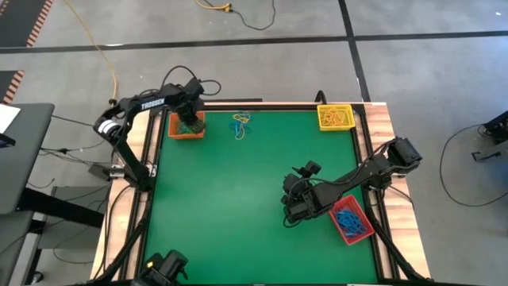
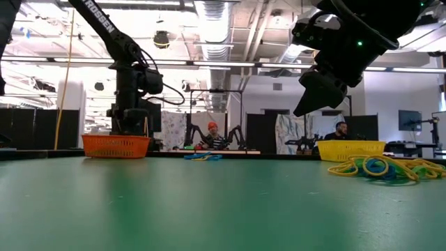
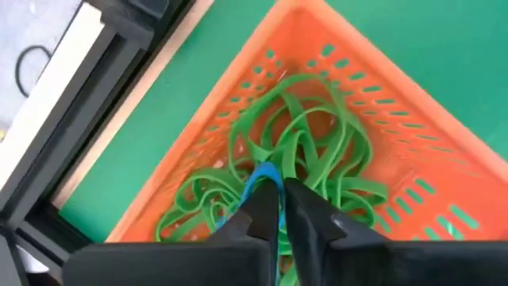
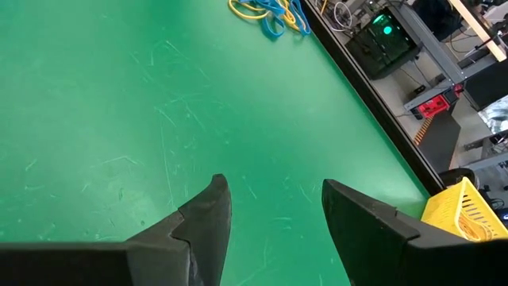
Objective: Sort rubber bands into baskets
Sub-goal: Put the blue rubber band into the red bin
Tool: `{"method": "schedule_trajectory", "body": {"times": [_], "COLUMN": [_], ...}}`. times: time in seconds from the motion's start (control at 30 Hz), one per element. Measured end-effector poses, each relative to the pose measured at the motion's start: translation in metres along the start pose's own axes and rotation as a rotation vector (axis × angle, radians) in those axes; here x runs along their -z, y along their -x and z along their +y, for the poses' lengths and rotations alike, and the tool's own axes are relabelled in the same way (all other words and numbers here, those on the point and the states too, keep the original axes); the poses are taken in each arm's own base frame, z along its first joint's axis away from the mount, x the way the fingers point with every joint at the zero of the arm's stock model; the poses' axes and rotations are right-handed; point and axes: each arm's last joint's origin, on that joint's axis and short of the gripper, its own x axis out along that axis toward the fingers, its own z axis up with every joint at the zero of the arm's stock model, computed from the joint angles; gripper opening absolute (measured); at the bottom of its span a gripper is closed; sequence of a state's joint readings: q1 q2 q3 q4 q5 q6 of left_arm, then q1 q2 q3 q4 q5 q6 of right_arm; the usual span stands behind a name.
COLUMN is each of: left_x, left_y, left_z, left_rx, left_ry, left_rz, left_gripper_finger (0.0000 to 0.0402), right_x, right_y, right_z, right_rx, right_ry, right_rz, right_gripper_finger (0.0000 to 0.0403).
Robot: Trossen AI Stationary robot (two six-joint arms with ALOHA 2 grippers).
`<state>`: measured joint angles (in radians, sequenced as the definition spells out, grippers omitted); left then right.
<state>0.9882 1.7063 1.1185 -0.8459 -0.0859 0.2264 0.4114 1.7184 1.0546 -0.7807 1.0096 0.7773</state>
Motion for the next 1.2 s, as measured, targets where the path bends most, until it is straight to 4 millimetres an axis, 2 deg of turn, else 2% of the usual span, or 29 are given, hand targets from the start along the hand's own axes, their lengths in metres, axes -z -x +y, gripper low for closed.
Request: {"method": "schedule_trajectory", "body": {"times": [0.2,0.33,0.43,0.67,0.87,1.03,1.2], "left_x": [0.002,0.005,0.009,0.022,0.031,0.030,0.024], "left_y": [0.001,0.013,0.031,0.087,0.116,0.122,0.124], "left_z": [0.000,-0.002,-0.004,-0.021,-0.055,-0.097,-0.144], "left_rx": [0.006,-0.009,-0.019,-0.002,0.208,0.420,0.596], "left_ry": [-0.025,-0.029,-0.035,-0.068,-0.197,-0.368,-0.551], "left_rz": [0.017,-0.009,-0.058,-0.242,-0.385,-0.428,-0.502], "left_gripper_finger": [0.0001,0.0000,0.0000,0.0000,0.0000,0.0000,0.0000], "right_x": [-0.001,-0.001,-0.001,-0.001,0.001,0.000,-0.010], "right_y": [-0.002,-0.002,-0.002,-0.003,0.002,0.016,0.039], "right_z": [-0.001,-0.001,-0.001,-0.002,0.000,0.003,-0.001], "right_rx": [0.005,0.006,0.006,0.013,0.010,0.005,-0.031], "right_ry": [-0.004,-0.004,-0.004,-0.002,0.009,-0.005,-0.037], "right_rz": [0.004,0.004,0.004,0.002,-0.015,-0.097,-0.216], "right_gripper_finger": [0.0234,0.0234,0.0234,0.0234,0.0234,0.0234,0.0234]}}
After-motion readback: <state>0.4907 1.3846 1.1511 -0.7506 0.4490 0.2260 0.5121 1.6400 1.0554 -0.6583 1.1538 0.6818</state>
